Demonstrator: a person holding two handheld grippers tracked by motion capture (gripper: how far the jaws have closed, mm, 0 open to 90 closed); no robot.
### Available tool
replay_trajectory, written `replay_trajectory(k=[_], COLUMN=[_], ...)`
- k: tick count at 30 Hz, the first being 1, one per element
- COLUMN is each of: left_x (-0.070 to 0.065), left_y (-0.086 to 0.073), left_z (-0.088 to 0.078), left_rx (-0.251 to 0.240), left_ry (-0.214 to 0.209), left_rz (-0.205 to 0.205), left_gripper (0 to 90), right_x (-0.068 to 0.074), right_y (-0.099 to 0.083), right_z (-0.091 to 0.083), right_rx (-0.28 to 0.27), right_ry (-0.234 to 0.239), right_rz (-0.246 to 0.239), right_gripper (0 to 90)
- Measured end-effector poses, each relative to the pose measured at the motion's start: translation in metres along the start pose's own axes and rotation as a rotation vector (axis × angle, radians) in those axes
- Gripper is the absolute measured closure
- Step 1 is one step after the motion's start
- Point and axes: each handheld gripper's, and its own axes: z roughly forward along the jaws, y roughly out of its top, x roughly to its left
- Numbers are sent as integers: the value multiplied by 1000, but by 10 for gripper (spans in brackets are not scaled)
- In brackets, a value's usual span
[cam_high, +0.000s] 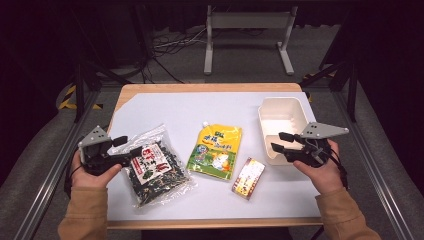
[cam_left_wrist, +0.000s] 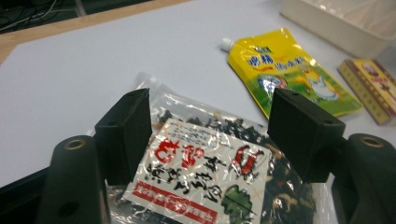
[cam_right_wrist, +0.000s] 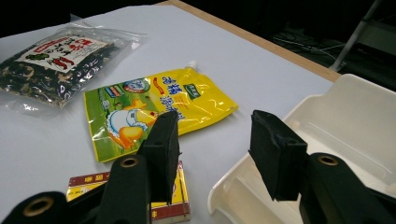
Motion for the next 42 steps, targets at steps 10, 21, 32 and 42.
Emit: replay_trajectory(k=[10, 21, 32, 42], left_x=[15, 42, 72, 82], left_y=[2, -11, -31, -43], left_z=[9, 2, 13, 41], left_rx=[37, -23, 58, 183], left_ry=[65, 153, 201, 189], left_rz=[-28, -93, -234, -290], left_gripper=[275, 297, 281, 283], right_x=[1, 8, 25, 33], right_y=[-7, -12, -8, -8], right_z=[-7, -2, 9, 17], right_rx=[5, -31, -13, 11], right_ry=[-5, 109, 130, 152], right_rz=[17, 105, 52, 23], right_gripper=[509, 484, 461, 447])
